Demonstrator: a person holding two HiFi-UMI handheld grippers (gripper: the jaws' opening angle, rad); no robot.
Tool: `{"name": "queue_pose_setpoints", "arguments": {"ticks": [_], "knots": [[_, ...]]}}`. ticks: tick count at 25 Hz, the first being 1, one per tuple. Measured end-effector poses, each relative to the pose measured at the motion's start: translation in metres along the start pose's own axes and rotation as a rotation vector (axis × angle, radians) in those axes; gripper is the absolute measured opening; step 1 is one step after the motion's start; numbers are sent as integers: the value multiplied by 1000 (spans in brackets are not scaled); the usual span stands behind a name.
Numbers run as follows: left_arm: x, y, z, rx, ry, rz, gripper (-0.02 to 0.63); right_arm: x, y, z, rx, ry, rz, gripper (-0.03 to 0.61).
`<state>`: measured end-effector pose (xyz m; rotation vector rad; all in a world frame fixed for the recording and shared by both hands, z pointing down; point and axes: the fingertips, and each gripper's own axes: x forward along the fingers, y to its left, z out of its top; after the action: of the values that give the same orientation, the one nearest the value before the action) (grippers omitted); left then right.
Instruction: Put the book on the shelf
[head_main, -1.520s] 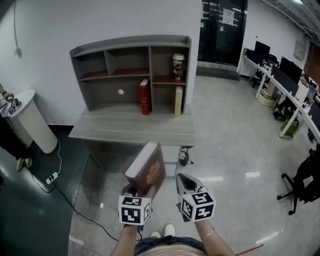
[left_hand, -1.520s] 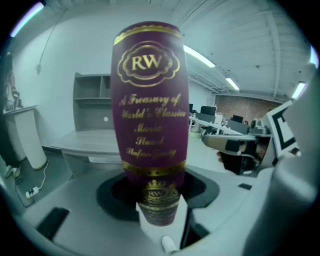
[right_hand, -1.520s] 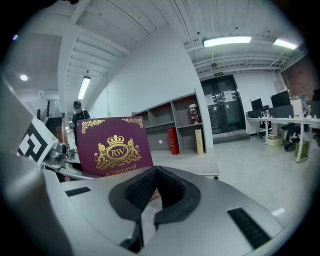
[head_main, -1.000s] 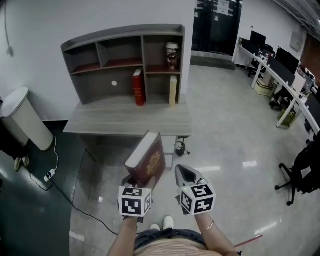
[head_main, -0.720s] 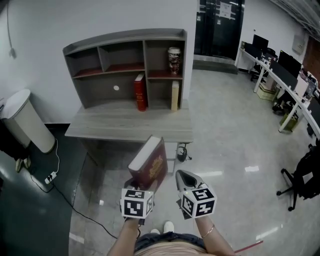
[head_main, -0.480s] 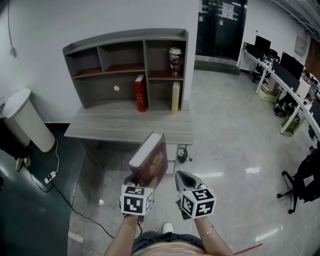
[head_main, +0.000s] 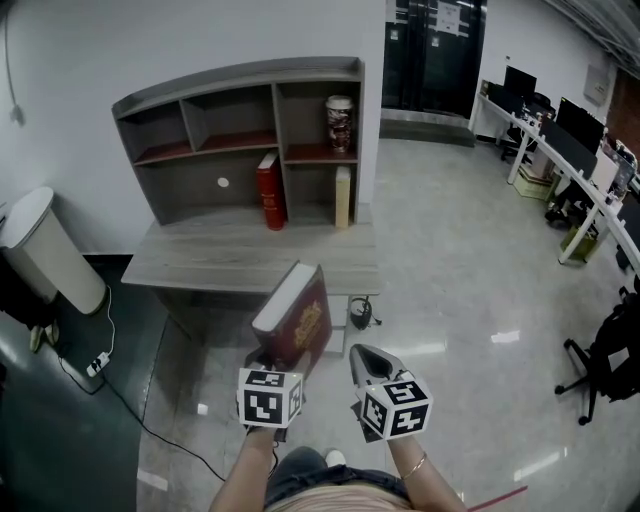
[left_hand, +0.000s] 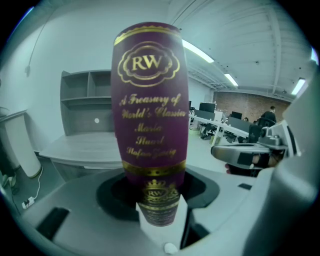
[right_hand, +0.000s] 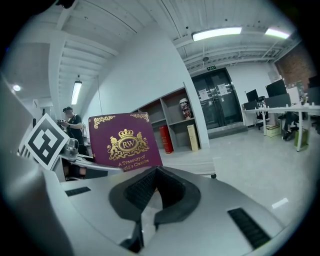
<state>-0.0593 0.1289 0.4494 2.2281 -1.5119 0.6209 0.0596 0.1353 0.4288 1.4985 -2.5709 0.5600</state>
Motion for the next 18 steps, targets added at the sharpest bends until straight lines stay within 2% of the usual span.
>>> {"name": "queue_pose_setpoints", "arguments": {"ticks": [18], "knots": [[18, -3, 18, 9, -5, 4, 221, 4, -21, 6, -7, 10, -19, 8]]}}
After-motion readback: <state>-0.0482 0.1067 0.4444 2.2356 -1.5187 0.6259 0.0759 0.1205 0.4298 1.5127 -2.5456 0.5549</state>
